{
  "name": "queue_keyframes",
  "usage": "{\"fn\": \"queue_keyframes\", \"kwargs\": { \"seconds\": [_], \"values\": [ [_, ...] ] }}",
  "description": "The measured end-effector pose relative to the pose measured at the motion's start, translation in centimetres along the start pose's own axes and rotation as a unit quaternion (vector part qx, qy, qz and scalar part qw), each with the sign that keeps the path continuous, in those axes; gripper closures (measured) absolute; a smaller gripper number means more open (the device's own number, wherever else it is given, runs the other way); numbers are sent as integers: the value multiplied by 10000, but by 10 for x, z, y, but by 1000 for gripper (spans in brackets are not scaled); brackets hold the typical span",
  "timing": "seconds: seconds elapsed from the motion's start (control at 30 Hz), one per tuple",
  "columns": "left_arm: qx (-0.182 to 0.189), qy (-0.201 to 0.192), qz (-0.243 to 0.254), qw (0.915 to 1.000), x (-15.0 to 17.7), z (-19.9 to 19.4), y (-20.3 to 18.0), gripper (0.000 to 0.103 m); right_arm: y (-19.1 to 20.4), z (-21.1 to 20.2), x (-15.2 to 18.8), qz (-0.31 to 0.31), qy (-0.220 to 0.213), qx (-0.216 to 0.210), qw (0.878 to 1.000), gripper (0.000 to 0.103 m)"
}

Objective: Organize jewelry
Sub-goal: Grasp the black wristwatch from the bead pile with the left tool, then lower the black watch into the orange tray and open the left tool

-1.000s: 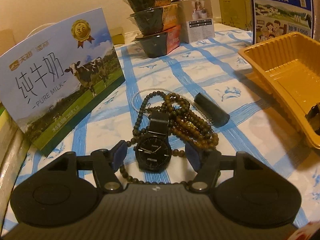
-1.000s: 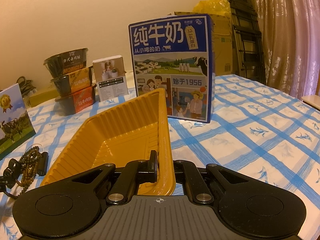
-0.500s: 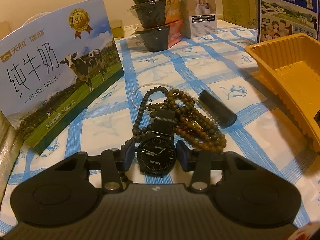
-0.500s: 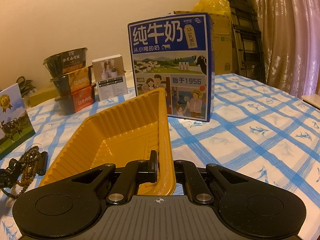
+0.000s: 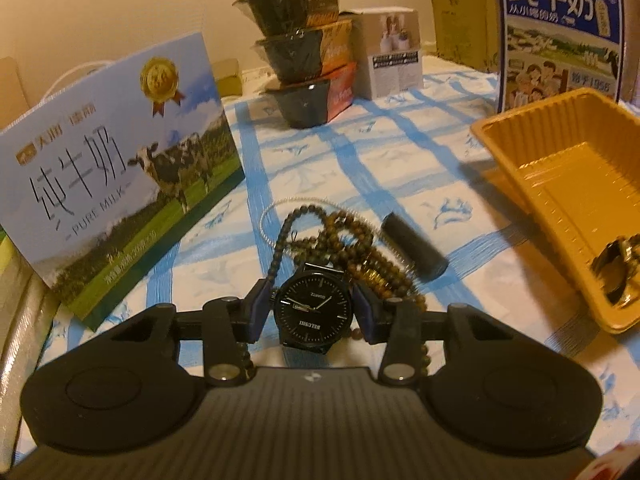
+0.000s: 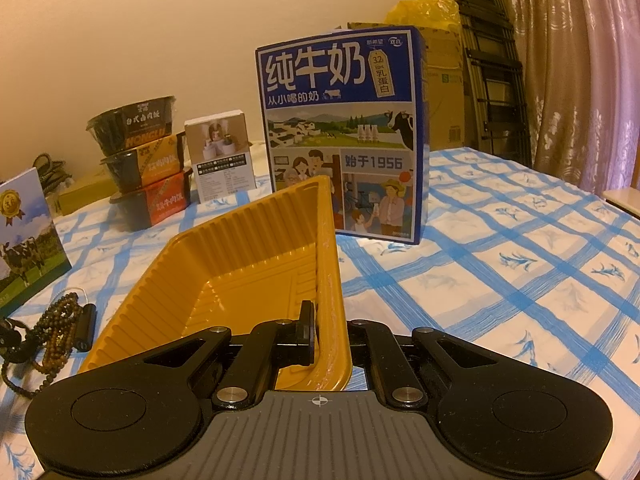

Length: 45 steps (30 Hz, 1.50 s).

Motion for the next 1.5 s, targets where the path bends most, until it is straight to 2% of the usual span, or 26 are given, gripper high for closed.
{"fn": "queue_keyframes", "kwargs": {
  "seconds": [0.27, 0.47, 0.63, 0.77, 0.93, 1.1, 1.33, 1.4, 1.5],
  "values": [
    [339, -253, -65, 9991, -26, -21, -19, 62, 2, -1, -2, 3, -25, -23, 10000, 97],
    [775, -550, -136, 9954, -54, -34, -50, 62, 3, -1, -3, 11, -22, -23, 10000, 97],
    [1254, -736, -233, 9891, -76, -38, -87, 62, 5, -2, -5, -2, -34, -41, 10000, 97],
    [1621, -747, -315, 9834, -86, -33, -118, 62, 7, -2, -7, 21, -36, -60, 10000, 97],
    [1894, -555, -317, 9798, -81, -20, -154, 62, 7, -1, -7, 45, -31, -73, 10000, 97],
    [1939, -286, -310, 9801, -68, -3, -174, 62, 5, 0, -6, 67, -22, -72, 9999, 97],
    [1938, 45, -460, 9800, -55, 18, -181, 62, 4, 0, -6, 62, -27, -71, 10000, 97],
    [1939, -8, -512, 9797, -56, 17, -180, 64, 4, 0, -6, 65, -26, -73, 9999, 97],
    [1951, -227, -545, 9790, -64, 8, -176, 62, 4, 1, -5, 45, -23, -59, 10000, 97]
  ]
}}
Point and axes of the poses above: each gripper's, at about its wrist camera, not at the fingertips, and z roughly the way its jaws point, y to its left, x to its underside, the point moved 8 cm from there along z, roughly the way its jaws point, and after that the axes turned 11 degrees about -y, right-handed, at the moved point
